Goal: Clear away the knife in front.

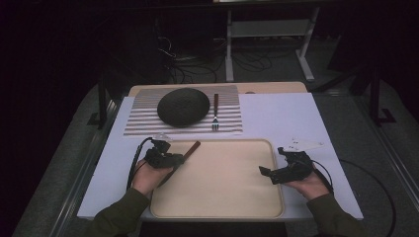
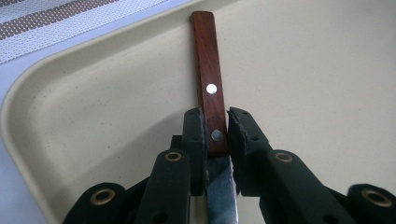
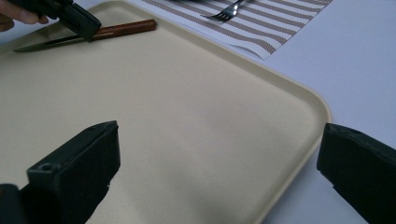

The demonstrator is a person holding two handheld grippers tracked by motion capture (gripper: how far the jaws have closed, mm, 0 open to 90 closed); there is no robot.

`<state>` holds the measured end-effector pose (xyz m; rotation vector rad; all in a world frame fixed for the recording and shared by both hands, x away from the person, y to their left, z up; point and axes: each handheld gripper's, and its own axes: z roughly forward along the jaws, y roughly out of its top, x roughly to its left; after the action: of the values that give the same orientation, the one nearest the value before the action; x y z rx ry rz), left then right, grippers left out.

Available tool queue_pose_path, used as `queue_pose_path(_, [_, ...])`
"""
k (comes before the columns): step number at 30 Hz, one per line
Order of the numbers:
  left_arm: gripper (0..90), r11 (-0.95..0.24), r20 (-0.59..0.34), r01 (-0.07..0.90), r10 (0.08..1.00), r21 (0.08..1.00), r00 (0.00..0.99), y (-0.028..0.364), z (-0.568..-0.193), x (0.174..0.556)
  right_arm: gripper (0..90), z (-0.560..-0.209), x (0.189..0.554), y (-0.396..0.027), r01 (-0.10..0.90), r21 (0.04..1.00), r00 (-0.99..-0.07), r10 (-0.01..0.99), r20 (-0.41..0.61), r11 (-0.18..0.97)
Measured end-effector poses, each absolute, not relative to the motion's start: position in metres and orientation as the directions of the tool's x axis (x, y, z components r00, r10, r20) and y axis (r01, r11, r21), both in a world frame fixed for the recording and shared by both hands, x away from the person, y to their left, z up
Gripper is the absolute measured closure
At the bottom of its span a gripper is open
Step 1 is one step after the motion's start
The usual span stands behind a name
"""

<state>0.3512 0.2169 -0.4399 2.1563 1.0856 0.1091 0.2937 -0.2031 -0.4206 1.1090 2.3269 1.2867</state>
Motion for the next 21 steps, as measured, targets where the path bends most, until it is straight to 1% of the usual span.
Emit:
queue_pose_path(4, [75.5,-0.386,-0.237,0.673,0.729,0.631,0.642,0.217,-0.441,0.351,0.0,-0.421,0.294,-0.203,0.499,0.807,-0.677,0.723,0.136,0.315])
queue_pose_path(10, [63.9,-0.355,-0.259,0.665,0.723,0.657,0.641,0.222,-0.435,0.353,0.0,-0.422,0.294,-0.203,0.501,0.807,-0.678,0.721,0.141,0.314])
queue_pose_path(14, [60.3,-0.361,-0.249,0.64,0.707,0.678,0.662,0.223,-0.429,0.353,0.0,-0.422,0.293,-0.203,0.502,0.805,-0.678,0.722,0.14,0.315])
queue_pose_path(16, [61.2,-0.368,-0.244,0.63,0.698,0.684,0.673,0.223,-0.426,0.354,0.0,-0.423,0.293,-0.204,0.505,0.805,-0.675,0.724,0.143,0.312])
queue_pose_path(21, [70.4,-0.376,-0.241,0.61,0.679,0.698,0.694,0.218,-0.419,0.359,0.0,-0.423,0.294,-0.204,0.507,0.804,-0.675,0.724,0.146,0.31])
